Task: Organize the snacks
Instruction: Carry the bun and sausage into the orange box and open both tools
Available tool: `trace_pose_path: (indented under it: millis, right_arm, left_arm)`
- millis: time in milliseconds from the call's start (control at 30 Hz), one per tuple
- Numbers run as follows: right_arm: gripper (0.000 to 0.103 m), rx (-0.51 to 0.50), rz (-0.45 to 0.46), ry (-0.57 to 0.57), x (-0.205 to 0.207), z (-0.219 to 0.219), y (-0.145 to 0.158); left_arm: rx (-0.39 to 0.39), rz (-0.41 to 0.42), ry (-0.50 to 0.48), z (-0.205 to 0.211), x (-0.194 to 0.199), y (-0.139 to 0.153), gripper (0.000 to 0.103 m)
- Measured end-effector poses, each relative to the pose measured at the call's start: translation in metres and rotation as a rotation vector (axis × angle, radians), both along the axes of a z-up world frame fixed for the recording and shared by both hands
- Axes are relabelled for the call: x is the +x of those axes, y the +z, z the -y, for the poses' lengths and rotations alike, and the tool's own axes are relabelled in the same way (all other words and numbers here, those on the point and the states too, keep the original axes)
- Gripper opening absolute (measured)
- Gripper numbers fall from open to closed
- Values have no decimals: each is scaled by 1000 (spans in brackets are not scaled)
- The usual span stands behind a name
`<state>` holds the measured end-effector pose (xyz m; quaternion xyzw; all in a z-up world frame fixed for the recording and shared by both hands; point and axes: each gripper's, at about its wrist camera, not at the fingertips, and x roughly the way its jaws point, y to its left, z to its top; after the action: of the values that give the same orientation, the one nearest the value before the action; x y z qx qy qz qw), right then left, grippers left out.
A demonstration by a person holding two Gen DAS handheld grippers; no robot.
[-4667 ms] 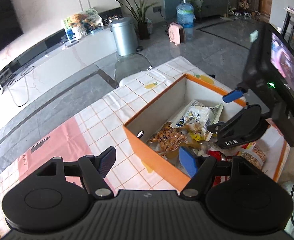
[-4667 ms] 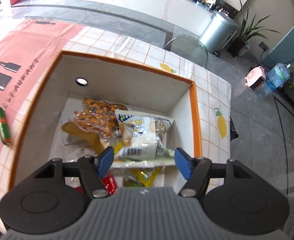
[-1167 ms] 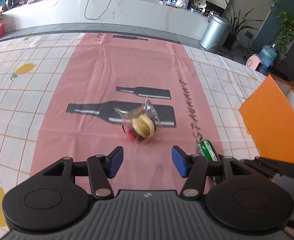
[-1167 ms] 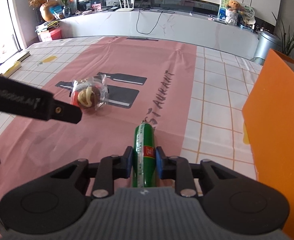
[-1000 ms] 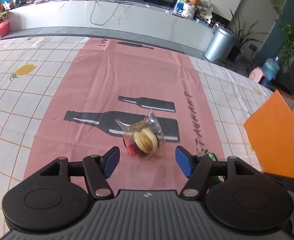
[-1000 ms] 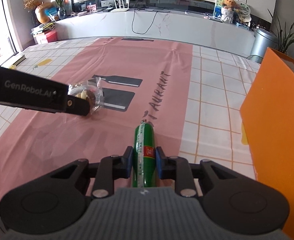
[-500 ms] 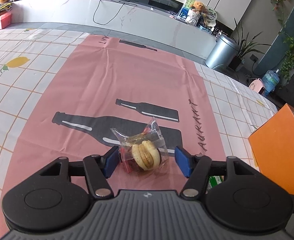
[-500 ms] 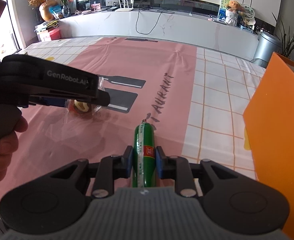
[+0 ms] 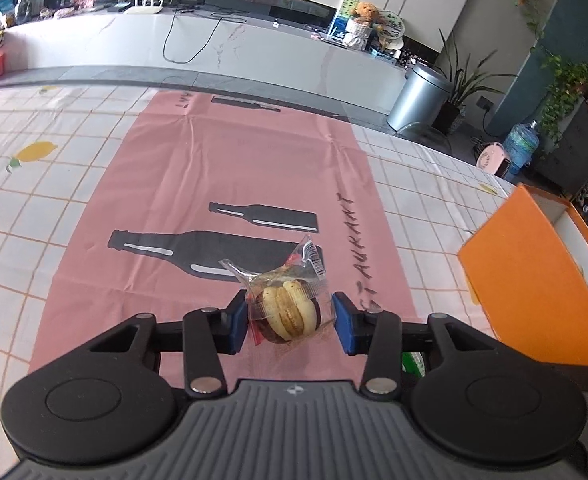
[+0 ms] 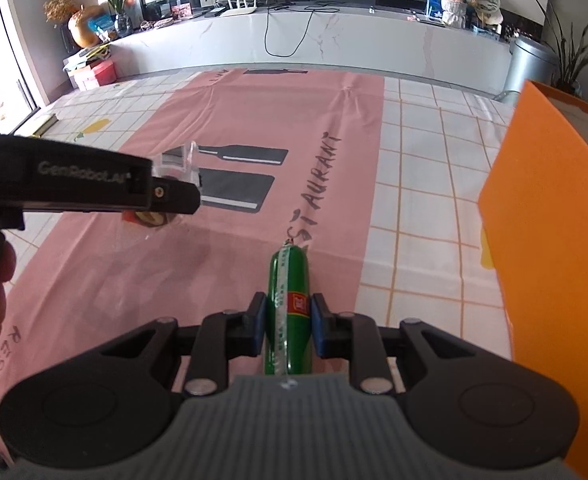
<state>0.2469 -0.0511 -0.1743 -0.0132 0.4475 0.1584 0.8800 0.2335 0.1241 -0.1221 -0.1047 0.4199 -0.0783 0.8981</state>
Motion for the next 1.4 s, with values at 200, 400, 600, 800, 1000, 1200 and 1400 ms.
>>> trace_pose_path:
  millis: [200,400,600,800,1000,1200,1400]
  right_arm:
    - [19,33,6,-27,-27,15,23]
    - [19,98,15,-74,-60,41,57]
    - [19,136,58,-104,-93,76,93]
    - [20,123,97,-128,-121,121,127]
    - [20,115,106,-158,-135,179,154]
    - [20,88,65,-180,-135,236,167]
    - [20,93,-32,-166,-116,278,158]
  left_arm:
    - [64,23,-46,17,-34,29,49]
    - [58,39,-79,30,-68,60,49]
    - [38,82,-149,55,-94,92,49]
    - [36,139,-260,100,-111,120,49]
    - [43,170,-400,158,-117,140,49]
    - [83,154,-557,222,-108,146,49]
    - [185,110,-707,280,-90,139,49]
